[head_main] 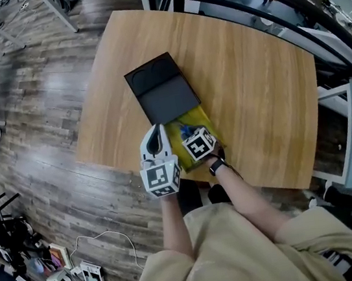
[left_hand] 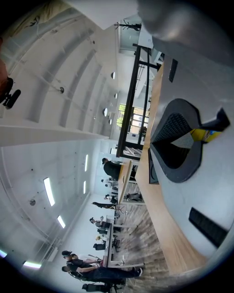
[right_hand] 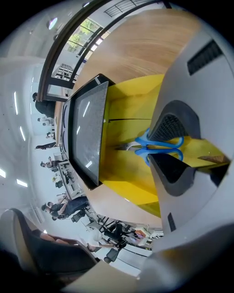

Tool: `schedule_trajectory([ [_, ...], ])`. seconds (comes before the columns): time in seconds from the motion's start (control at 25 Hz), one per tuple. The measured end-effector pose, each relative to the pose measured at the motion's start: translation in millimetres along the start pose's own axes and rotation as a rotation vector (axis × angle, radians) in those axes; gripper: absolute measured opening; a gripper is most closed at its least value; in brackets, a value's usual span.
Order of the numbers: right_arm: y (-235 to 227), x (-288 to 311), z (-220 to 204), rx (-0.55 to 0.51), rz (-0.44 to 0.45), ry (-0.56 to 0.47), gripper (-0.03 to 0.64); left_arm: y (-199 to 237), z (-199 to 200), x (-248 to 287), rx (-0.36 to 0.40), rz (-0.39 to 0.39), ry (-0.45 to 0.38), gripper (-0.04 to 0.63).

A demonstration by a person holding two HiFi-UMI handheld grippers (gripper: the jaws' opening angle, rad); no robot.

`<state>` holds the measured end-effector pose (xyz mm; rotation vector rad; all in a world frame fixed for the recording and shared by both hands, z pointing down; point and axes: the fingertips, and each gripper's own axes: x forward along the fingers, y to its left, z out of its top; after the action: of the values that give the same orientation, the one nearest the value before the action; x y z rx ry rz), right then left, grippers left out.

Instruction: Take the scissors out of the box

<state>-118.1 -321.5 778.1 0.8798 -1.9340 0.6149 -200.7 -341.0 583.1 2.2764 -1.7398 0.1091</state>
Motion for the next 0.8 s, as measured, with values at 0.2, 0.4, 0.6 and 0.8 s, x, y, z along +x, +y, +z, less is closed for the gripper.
schedule_trajectory([
  [0.2,1,-16,-7,0.039,0.006,-0.037,0.087,1,12,-5,0.011,0.008,-0.018,0.002],
  [0.4,-2,-35,-7,0.028,-0.002,-0.072,0.087,-3,25,-11,0.026,0.015,-0.038,0.003],
  [0.6,-5,-54,-7,0.03,0.006,-0.109,0.087,-13,33,-20,0.043,0.021,-0.054,0.003],
  [0.8,-4,-74,2,-0.008,-0.001,-0.165,0.087,-25,49,-27,0.068,0.023,-0.085,0.003],
])
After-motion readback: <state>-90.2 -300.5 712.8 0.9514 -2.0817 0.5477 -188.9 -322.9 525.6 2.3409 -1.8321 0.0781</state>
